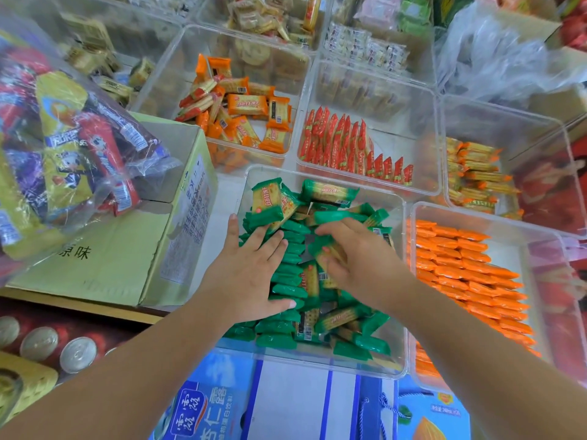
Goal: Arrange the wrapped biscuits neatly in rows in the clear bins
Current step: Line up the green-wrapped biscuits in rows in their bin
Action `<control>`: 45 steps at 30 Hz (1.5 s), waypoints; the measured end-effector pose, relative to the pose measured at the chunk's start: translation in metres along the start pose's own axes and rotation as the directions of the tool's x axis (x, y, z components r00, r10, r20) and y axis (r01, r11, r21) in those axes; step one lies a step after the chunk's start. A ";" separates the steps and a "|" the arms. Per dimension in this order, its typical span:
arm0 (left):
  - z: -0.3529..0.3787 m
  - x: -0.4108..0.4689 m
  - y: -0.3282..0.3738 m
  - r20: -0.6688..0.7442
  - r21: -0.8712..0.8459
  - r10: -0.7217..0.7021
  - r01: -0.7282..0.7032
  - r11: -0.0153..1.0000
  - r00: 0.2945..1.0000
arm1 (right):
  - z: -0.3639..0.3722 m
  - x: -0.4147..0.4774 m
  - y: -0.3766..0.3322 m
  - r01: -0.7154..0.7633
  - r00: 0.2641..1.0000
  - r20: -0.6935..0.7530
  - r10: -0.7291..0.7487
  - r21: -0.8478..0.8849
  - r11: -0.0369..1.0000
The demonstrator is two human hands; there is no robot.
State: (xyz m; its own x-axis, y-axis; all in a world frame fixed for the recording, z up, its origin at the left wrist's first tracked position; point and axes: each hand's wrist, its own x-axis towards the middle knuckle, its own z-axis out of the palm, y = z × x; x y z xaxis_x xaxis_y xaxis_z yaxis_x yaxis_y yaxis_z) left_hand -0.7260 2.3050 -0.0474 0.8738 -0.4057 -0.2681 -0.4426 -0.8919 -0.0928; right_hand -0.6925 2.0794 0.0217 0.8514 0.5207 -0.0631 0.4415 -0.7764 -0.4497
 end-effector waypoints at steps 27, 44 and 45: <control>0.002 0.001 -0.002 -0.003 0.006 0.010 -0.010 1.000 1.000 | 0.026 0.074 0.036 -0.146 0.987 0.012 0.162 -0.380 0.913; 0.004 0.002 -0.002 0.019 0.014 0.017 -0.017 1.000 1.000 | -0.007 -0.040 -0.019 -0.111 0.852 0.498 0.160 -0.128 0.986; 0.003 0.002 -0.002 0.017 0.004 0.019 -0.020 1.000 1.000 | -0.010 -0.033 -0.022 -0.164 0.873 0.461 0.160 -0.031 0.986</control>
State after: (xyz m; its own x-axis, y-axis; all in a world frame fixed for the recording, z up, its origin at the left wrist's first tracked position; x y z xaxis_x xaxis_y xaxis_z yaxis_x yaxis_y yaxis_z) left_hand -0.7242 2.3066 -0.0506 0.8614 -0.4196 -0.2862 -0.4605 -0.8829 -0.0918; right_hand -0.7276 2.0756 0.0420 0.6836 0.4939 -0.5375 0.3041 -0.8621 -0.4054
